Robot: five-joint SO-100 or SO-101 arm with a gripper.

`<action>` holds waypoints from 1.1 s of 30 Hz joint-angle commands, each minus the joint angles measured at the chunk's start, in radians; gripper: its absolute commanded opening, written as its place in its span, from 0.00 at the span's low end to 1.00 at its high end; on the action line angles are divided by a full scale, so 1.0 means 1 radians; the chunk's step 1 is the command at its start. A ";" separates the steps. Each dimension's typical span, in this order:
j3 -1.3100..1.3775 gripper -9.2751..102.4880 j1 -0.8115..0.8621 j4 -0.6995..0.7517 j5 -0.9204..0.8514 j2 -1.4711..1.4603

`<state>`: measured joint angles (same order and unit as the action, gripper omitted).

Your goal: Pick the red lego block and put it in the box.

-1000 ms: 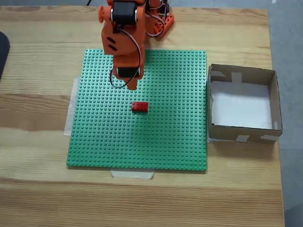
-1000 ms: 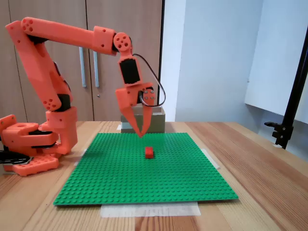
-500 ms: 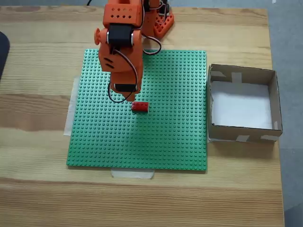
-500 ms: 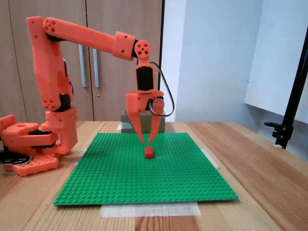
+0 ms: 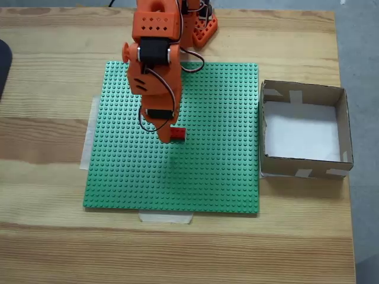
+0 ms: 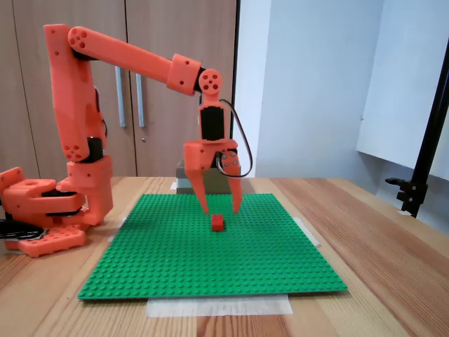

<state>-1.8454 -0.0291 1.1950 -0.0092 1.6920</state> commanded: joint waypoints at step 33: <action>-0.117 0.31 -0.037 -0.170 0.077 0.000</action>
<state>-1.9681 -0.0629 1.0385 0.0568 1.6858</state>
